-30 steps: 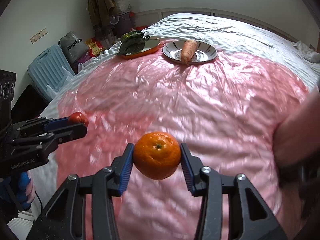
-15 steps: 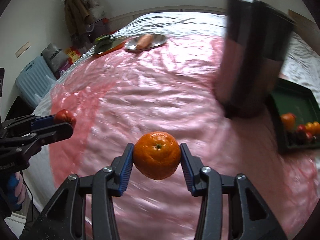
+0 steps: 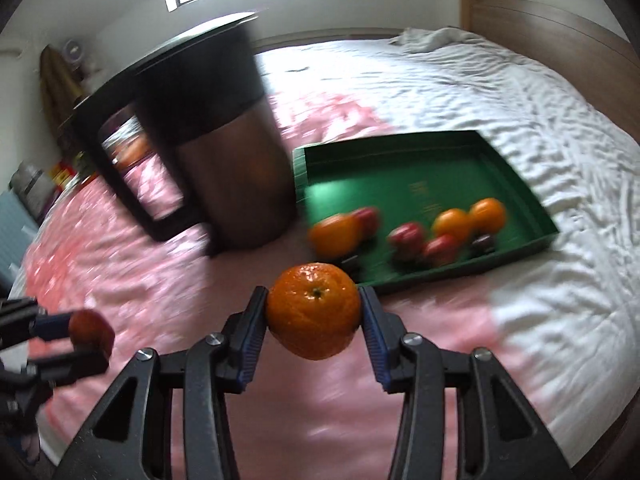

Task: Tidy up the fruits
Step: 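Carry the apple and tangerine in both tools over to the green tray, then lower the fruit into the tray and open both tools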

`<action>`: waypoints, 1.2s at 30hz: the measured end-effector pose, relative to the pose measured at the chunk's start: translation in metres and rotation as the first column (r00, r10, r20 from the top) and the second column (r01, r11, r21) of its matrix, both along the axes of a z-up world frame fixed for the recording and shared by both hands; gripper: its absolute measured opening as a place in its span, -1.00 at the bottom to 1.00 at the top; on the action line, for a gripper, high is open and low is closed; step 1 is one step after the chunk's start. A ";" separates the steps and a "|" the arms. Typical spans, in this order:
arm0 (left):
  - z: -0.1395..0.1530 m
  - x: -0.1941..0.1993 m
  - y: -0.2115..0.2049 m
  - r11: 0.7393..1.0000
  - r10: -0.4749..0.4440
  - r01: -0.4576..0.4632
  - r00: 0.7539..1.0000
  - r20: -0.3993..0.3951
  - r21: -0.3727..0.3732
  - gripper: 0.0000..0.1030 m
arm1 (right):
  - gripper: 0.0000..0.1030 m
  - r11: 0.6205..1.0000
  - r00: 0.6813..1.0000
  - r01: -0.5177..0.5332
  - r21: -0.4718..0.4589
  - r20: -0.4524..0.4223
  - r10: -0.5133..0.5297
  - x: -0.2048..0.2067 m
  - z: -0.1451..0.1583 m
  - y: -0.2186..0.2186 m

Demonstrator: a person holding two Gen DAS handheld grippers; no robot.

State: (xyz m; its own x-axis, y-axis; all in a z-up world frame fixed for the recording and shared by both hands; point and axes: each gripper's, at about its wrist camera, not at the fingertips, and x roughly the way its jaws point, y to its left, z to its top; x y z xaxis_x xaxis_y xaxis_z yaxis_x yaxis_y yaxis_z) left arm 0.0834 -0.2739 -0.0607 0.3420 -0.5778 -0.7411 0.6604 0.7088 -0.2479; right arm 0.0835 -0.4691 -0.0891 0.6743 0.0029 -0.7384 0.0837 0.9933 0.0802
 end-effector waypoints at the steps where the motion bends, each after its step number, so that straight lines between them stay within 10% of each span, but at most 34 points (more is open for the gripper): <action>1: -0.002 0.007 -0.016 1.000 -0.012 0.012 1.000 0.001 0.006 -0.41 | 0.61 1.000 1.000 0.014 0.003 0.006 -0.014 0.007 0.000 -0.012; 17: -0.054 0.138 -0.195 0.987 0.003 -0.011 0.999 0.047 0.162 -0.41 | 0.61 0.992 0.994 0.104 -0.064 -0.028 -0.106 0.121 -0.038 -0.123; 29: -0.083 0.164 -0.198 0.972 0.041 -0.049 0.998 0.040 0.229 -0.41 | 0.64 0.991 0.995 0.079 -0.109 -0.056 -0.085 0.136 -0.057 -0.122; 36: -0.066 0.146 -0.188 0.973 0.055 -0.073 0.995 0.086 0.218 -0.32 | 1.00 0.987 0.993 0.117 -0.108 -0.016 -0.119 0.115 -0.036 -0.121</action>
